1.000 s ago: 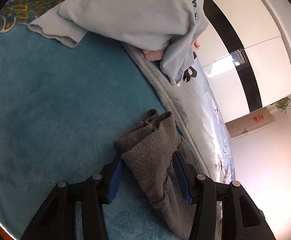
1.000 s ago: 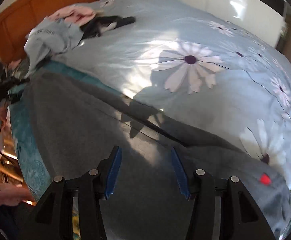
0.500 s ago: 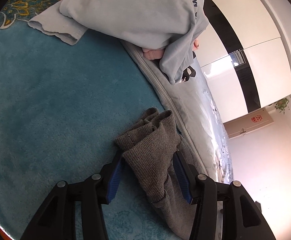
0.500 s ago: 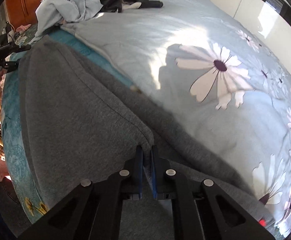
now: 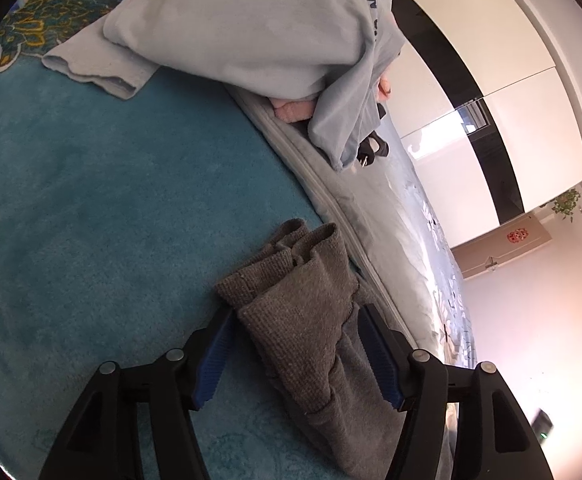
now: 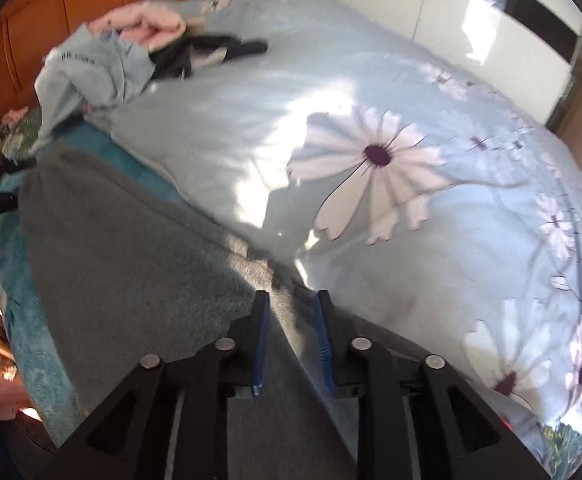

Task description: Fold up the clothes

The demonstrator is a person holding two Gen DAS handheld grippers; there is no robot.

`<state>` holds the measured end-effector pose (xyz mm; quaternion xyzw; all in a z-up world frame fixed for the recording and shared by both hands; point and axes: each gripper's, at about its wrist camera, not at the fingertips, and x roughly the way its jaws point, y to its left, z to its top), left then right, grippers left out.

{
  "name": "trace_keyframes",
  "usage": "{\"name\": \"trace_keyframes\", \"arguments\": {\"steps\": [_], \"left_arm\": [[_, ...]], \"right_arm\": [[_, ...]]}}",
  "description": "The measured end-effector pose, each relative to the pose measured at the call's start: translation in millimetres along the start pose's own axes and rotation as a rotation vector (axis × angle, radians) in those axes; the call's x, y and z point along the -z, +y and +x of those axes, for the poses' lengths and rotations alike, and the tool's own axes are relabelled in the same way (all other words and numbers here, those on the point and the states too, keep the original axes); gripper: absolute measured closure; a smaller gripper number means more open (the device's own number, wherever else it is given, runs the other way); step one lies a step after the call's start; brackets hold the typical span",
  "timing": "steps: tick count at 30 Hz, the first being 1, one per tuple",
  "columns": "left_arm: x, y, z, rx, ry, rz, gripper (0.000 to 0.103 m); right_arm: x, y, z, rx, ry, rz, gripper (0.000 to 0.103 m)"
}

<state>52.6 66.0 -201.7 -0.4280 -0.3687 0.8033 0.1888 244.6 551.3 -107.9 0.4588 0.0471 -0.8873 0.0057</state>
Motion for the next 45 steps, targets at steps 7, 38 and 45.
{"name": "trace_keyframes", "arguments": {"steps": [7,38,45], "left_arm": [[-15,-14,-19,0.007,-0.114,0.004,0.087],[293,-309,105,0.019,0.419,0.905,0.081],[279,-305,60,0.189,0.481,0.906,0.049]], "right_arm": [[39,-25,-85,0.079,-0.161,0.166,0.068],[195,-70,-121,0.058,-0.216,0.569,0.068],[172,-52,-105,-0.008,-0.207,0.537,0.068]]}}
